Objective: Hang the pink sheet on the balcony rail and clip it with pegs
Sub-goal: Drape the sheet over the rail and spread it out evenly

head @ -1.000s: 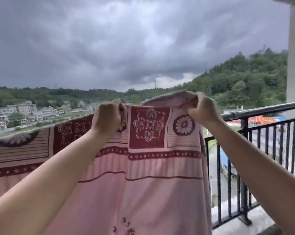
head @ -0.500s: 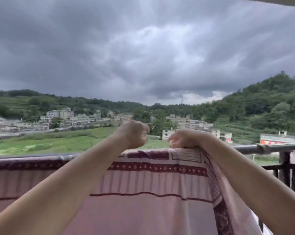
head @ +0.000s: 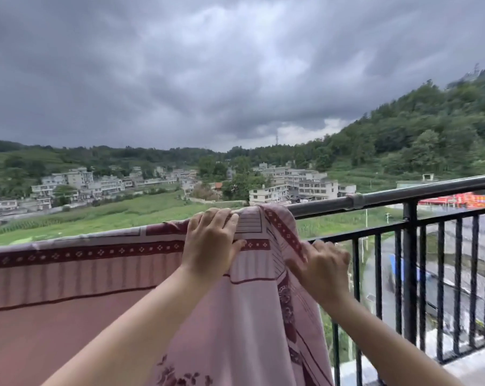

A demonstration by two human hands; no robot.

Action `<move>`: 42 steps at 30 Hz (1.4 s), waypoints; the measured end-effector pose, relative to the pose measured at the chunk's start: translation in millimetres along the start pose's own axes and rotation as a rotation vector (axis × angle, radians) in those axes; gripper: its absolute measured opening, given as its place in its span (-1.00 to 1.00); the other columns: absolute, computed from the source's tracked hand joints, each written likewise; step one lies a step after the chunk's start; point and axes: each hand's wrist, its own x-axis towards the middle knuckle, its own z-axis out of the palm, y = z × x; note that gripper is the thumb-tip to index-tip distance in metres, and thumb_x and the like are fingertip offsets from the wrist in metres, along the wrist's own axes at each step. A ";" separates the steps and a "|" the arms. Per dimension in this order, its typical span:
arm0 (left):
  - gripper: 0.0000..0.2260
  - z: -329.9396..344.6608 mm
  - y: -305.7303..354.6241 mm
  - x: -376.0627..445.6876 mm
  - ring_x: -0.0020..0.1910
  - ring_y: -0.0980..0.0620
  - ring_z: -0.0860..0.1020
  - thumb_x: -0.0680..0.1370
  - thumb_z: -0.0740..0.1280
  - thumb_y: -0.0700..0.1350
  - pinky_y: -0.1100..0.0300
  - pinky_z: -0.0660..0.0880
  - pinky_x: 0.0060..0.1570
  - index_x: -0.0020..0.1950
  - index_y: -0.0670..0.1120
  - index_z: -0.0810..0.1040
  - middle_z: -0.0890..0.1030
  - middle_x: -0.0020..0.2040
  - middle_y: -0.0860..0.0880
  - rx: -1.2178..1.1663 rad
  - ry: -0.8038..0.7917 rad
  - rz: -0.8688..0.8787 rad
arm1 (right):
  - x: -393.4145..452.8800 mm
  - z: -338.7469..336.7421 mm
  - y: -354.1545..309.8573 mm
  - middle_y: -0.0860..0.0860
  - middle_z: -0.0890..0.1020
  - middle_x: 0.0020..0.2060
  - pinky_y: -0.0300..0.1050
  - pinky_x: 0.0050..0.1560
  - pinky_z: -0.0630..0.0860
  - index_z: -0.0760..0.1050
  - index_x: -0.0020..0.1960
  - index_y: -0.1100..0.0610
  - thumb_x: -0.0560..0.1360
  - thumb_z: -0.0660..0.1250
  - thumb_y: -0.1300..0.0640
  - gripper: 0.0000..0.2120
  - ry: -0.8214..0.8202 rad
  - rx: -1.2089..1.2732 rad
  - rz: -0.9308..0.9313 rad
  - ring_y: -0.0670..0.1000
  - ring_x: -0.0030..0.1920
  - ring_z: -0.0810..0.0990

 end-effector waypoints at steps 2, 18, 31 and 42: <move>-0.52 3.2 10.0 2.7 -0.14 -0.10 0.64 0.09 0.61 -0.03 0.00 0.59 -0.14 -0.05 -0.16 0.66 0.69 -0.14 -0.08 0.038 0.036 -0.027 | -5.1 4.3 1.4 -0.12 0.38 -0.52 -0.13 -0.16 0.08 0.59 -0.23 0.14 0.51 0.16 -0.07 -0.63 -0.121 0.072 0.087 -0.03 -0.36 0.36; -0.80 -1.8 63.4 144.7 -0.21 -0.16 0.61 0.50 0.12 -0.41 0.19 0.57 -0.28 -0.09 -0.29 0.54 0.56 0.03 -0.27 -0.092 0.149 -0.153 | 190.7 -81.1 62.5 0.18 0.65 -0.18 -0.12 -0.25 0.34 0.51 -0.02 0.29 0.53 0.05 0.26 -0.73 0.268 -0.316 -0.226 0.15 -0.16 0.61; -0.78 66.5 114.0 257.2 0.06 -0.13 0.52 0.55 0.16 -0.16 0.04 0.48 0.07 0.02 -0.19 0.57 0.57 0.04 -0.15 0.022 -0.115 -0.178 | 353.7 -25.7 155.1 0.17 0.63 -0.03 -0.02 0.03 0.47 0.54 0.02 0.23 0.48 0.19 0.16 -0.78 -0.056 -0.382 -0.169 0.19 0.02 0.57; -0.73 67.5 176.5 200.2 -0.08 -0.06 0.58 0.55 0.19 -0.03 0.13 0.56 -0.05 0.02 -0.19 0.56 0.62 -0.06 -0.12 -0.165 -0.152 -0.038 | 178.1 -53.9 224.2 0.10 0.67 -0.33 -0.02 -0.08 0.48 0.61 -0.19 0.20 0.39 0.21 -0.11 -0.61 0.034 0.114 -0.335 0.05 -0.30 0.60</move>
